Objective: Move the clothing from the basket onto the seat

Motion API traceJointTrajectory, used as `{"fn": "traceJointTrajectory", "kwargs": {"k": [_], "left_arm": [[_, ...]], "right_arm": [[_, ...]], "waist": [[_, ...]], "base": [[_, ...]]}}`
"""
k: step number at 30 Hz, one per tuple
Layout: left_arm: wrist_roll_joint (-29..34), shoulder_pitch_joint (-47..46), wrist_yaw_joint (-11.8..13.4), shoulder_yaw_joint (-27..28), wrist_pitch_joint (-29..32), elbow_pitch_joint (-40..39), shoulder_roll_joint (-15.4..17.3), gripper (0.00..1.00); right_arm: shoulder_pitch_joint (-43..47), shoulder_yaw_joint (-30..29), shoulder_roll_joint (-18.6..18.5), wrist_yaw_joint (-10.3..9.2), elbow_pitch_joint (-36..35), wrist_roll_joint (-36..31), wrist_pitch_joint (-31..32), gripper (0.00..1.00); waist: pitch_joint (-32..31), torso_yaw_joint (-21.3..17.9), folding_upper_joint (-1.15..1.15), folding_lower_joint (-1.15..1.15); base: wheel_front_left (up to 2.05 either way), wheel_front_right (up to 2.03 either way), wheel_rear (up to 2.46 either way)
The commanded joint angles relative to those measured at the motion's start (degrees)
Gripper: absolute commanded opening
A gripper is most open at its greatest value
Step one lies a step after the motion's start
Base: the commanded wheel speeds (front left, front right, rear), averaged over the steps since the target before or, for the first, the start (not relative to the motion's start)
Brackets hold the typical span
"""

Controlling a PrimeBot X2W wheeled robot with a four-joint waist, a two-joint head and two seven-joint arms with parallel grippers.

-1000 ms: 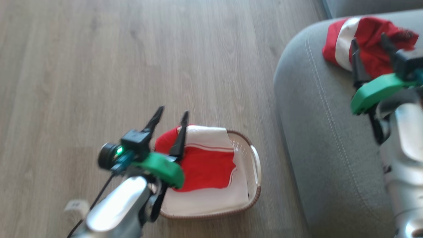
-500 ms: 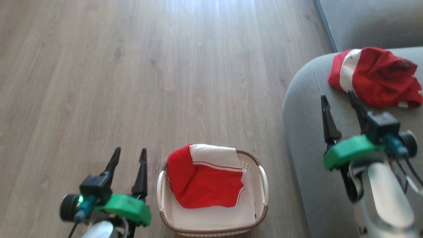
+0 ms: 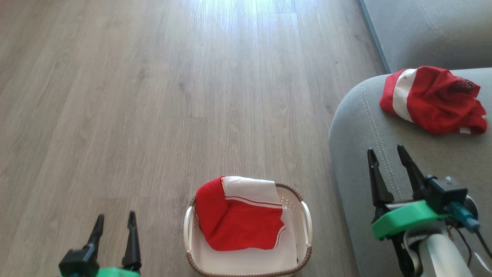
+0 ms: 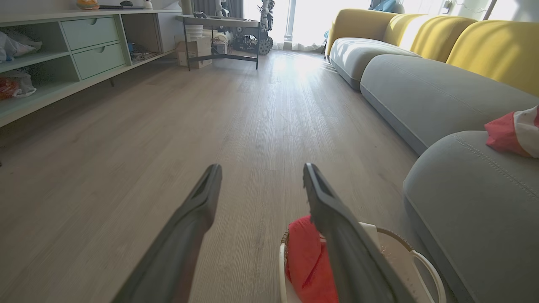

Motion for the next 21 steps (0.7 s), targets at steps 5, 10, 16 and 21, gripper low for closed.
{"fn": "traceJointTrajectory", "kwargs": {"k": [5, 10, 16, 21], "left_arm": [[1.64, 0.83, -0.72, 4.85, -0.71, -2.06, 0.38, 1.00], [2.42, 1.19, -1.81, 5.38, -0.71, -1.27, -0.40, 1.00], [2.93, 1.04, -2.79, 5.87, -0.71, -0.44, -1.08, 1.00], [3.43, 0.96, -3.52, 6.19, -0.71, 0.11, -1.50, 1.00]], "right_arm": [[0.93, 1.84, 0.21, -0.02, -2.73, 1.75, -0.52, 1.00], [1.79, 3.07, 0.21, -0.02, -2.41, 2.37, -0.49, 1.00], [1.69, 3.43, 0.21, -0.02, -2.02, 2.62, -0.49, 1.00], [1.62, 3.39, 0.21, -0.02, -1.75, 2.67, -0.49, 1.00]], "waist": [[-0.30, 0.14, 0.00, 0.00], [-0.37, 0.10, 0.00, 0.00], [-0.33, -0.01, 0.00, 0.00], [-0.27, -0.04, 0.00, 0.00]], "base": [[0.00, 0.00, 0.00], [0.00, 0.00, 0.00], [0.00, 0.00, 0.00], [0.00, 0.00, 0.00]]}}
